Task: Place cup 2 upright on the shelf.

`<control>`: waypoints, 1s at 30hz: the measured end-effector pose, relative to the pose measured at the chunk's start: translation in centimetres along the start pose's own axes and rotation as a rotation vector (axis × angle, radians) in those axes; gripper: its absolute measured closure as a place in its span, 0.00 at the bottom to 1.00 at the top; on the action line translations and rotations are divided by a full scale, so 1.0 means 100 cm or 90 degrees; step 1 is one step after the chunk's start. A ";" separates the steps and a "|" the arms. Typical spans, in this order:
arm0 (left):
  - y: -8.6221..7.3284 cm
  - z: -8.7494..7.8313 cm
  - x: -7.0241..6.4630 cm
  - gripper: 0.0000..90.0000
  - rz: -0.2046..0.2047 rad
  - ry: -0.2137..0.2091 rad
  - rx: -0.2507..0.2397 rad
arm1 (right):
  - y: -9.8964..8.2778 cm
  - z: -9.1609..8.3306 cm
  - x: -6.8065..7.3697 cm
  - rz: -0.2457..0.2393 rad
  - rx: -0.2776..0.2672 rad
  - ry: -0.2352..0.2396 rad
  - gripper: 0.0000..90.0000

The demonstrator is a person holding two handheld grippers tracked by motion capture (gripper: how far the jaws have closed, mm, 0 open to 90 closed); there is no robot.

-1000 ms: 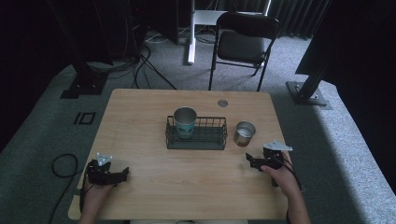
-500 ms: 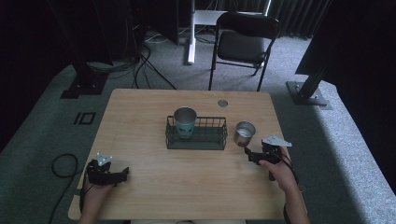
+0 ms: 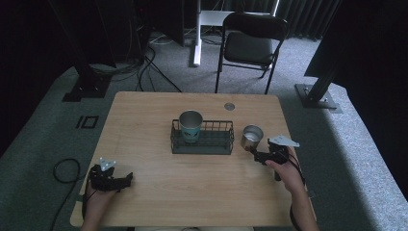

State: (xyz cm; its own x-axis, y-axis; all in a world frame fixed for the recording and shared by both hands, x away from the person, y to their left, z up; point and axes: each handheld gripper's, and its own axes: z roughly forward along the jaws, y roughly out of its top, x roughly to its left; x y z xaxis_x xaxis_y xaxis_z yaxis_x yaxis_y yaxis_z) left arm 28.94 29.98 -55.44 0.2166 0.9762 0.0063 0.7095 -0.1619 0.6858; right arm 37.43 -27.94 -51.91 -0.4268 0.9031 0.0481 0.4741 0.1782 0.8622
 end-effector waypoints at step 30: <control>0.000 0.000 0.000 0.00 0.000 0.000 0.000 | 0.014 0.034 0.001 -0.021 -0.036 0.005 0.12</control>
State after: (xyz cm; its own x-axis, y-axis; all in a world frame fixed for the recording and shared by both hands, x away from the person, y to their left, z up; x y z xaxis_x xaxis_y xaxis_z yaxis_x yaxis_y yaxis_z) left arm 28.94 29.98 -55.44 0.2164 0.9763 0.0060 0.7095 -0.1615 0.6859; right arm 40.64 -26.25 -52.35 -0.4471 0.8942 0.0233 0.4160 0.1848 0.8904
